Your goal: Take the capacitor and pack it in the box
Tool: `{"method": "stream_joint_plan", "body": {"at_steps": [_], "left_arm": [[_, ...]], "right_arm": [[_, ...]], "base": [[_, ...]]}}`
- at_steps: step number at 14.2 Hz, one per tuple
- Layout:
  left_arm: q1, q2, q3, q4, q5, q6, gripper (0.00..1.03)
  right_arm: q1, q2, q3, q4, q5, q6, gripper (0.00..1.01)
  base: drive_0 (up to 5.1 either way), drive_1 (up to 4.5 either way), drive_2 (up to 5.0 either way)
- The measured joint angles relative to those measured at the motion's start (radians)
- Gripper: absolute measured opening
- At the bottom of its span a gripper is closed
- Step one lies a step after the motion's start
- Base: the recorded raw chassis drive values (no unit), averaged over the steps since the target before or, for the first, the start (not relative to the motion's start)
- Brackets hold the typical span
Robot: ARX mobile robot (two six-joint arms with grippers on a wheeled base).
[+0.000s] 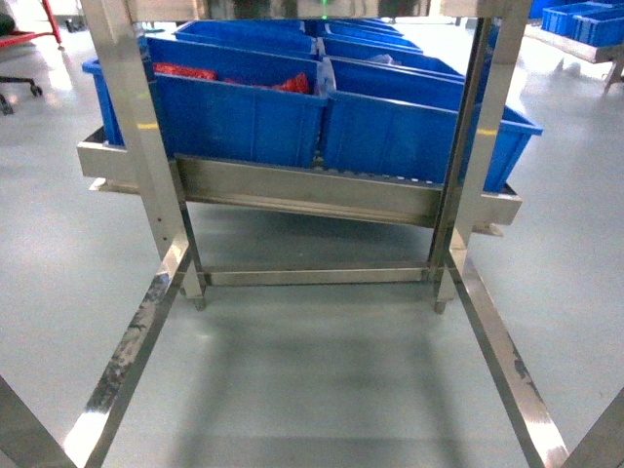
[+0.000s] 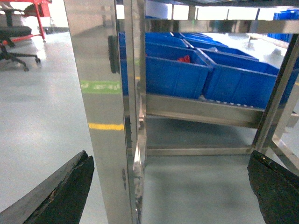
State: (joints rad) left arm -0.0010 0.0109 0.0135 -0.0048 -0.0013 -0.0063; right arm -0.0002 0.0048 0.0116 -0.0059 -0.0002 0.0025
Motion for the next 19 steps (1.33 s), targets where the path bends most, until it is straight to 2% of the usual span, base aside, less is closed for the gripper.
{"method": "stream_joint_plan", "body": {"at_steps": [19], "left_arm": [[0.000,0.000,0.000,0.002,0.000,0.006,0.98]], "right_arm": [[0.000,0.000,0.000,0.003,0.000,-0.001,0.98]], "base": [[0.0,0.00,0.0]]}}
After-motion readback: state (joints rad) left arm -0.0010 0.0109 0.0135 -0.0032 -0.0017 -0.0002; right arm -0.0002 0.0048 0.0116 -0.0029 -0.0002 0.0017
